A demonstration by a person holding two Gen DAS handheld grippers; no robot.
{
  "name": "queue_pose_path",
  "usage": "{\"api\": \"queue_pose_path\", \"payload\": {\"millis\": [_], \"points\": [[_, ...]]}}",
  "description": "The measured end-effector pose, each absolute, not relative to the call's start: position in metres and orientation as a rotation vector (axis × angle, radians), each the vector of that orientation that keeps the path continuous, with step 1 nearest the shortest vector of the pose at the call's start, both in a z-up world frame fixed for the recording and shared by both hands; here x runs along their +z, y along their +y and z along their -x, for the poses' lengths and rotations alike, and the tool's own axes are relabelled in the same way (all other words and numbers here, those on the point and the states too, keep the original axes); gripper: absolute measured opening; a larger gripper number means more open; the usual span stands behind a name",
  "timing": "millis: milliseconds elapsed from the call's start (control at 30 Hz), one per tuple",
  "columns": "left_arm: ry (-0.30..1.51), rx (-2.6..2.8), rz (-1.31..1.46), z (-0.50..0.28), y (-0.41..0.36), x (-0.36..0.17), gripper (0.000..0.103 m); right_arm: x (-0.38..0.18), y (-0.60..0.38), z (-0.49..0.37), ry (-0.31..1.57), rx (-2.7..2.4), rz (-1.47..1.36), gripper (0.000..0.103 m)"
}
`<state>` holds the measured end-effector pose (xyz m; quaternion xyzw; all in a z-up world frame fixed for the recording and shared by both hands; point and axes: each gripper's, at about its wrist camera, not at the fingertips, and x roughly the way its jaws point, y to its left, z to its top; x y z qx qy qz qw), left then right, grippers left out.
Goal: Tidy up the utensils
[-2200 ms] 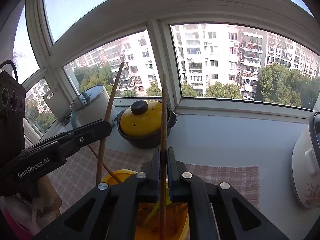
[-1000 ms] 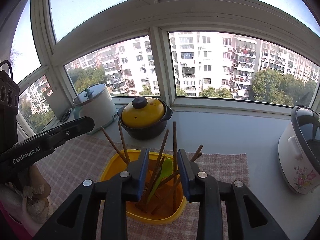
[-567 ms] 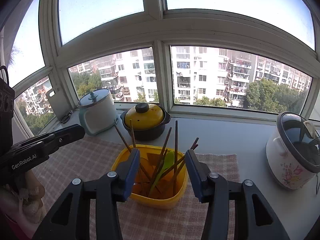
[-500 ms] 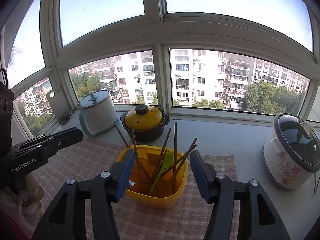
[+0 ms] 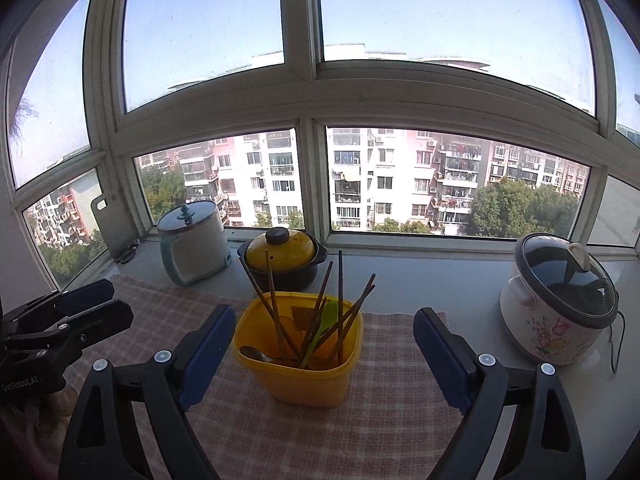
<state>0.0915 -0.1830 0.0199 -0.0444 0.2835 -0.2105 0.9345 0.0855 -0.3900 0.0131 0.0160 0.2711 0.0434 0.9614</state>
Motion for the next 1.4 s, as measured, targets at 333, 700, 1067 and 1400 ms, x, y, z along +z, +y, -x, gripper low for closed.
{"api": "queue_pose_path", "payload": {"millis": [333,700,1067,1400], "points": [[0.562,-0.366,0.008,-0.062,-0.182,0.024,0.1,0.016,-0.388,-0.052,0.51,0.034,-0.042,0.103],[0.629,-0.303,0.029,-0.054,-0.173,0.012,0.103,0.005,-0.385,-0.037,0.531,-0.01,-0.055,0.103],[0.644,-0.292,0.036,-0.052,-0.172,0.009,0.103,0.005,-0.384,-0.032,0.533,-0.026,-0.053,0.103],[0.645,-0.277,0.021,-0.051,-0.172,0.011,0.103,0.003,-0.386,-0.03,0.535,-0.025,-0.061,0.103]]}}
